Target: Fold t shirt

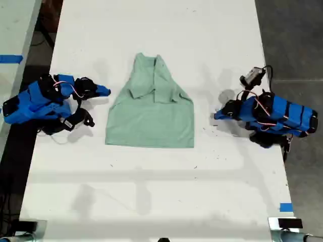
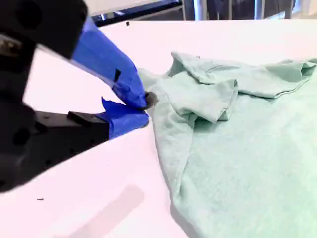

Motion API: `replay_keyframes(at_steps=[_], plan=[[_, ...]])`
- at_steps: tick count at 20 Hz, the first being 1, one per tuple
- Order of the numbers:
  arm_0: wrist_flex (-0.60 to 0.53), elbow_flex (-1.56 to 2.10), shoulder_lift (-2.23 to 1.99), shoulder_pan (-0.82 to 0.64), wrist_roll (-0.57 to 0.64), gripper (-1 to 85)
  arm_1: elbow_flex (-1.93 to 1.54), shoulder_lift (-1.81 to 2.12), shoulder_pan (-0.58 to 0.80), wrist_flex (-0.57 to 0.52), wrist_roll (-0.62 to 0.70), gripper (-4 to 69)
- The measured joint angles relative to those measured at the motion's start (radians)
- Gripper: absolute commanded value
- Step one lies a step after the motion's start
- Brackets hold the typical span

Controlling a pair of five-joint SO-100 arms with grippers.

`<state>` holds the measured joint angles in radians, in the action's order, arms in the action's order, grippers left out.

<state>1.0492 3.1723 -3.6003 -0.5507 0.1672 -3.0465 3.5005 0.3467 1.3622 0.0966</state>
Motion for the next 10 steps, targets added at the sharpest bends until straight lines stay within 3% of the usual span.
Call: replay_keyframes(at_steps=[3, 5, 8, 10], plan=[[0.0, 0.0, 0.0, 0.0, 0.009, 0.0, 0.003, 0.003, -0.1, 0.046, 0.0, 3.0], [0.0, 0.0, 0.0, 0.0, 0.009, 0.0, 0.002, 0.002, -0.104, 0.051, 0.0, -2.5], [0.0, 0.0, 0.0, 0.0, 0.009, 0.0, 0.003, 0.005, -0.149, 0.051, -0.02, 2.5], [0.0, 0.0, 0.0, 0.0, 0.009, 0.0, 0.044, 0.0, -0.143, 0.041, -0.023, 10.3]])
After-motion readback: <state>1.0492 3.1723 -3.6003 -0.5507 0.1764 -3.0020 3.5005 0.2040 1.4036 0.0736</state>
